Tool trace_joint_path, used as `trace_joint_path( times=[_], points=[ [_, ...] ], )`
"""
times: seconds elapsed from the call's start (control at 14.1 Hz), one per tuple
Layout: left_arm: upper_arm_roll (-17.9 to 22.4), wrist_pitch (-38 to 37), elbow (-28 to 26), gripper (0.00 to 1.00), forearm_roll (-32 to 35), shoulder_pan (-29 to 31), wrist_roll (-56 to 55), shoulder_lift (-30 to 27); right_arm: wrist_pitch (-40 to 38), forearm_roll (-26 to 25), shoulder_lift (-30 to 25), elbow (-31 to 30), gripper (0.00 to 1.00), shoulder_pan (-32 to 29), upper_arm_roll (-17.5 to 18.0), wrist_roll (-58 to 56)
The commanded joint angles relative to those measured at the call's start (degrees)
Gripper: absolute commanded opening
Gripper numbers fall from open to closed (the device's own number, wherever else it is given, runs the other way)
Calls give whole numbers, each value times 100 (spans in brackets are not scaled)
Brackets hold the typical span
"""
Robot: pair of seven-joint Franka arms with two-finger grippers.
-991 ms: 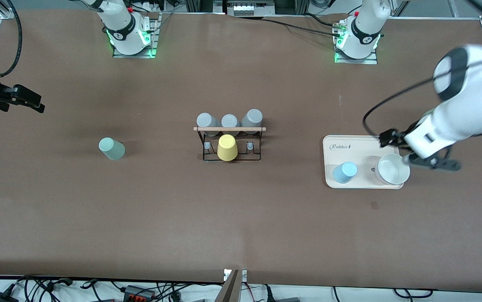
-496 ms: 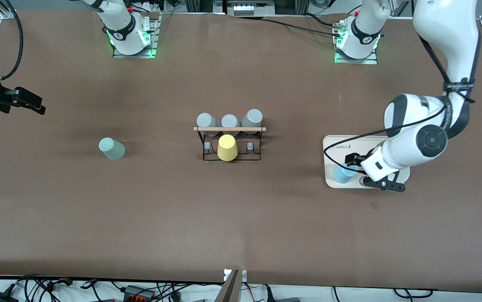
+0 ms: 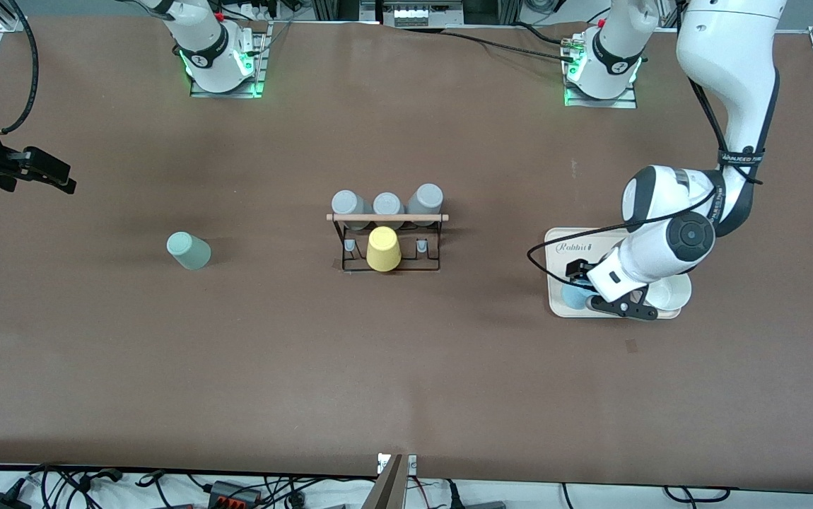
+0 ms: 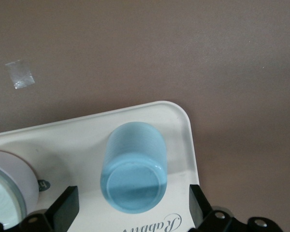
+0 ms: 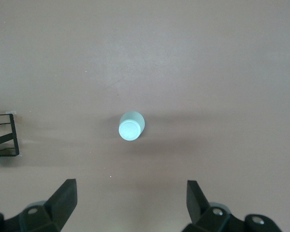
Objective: Hang scattered cups on rack with three cups
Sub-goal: 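Close the left gripper on the light blue cup and lift it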
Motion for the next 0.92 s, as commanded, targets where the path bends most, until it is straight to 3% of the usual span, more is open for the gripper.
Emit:
trace_joint_path(
  times=[0.0,0.64,0.78,0.85],
  points=[
    [4,217,-66,100,-88,-22,3,75,22,17,24,85,100,-49,2,-63],
    [-58,481,-66,100,-79,-22,73,330,22,17,24,85,100,-32,2,-54],
    [-49,481,-57,58,-53,-22,99,321,14,17,24,85,100,-40,2,-54],
    [-58,481,-48,48,0,-22,108,321,14,17,24,85,100,-40,2,-45]
  ],
)
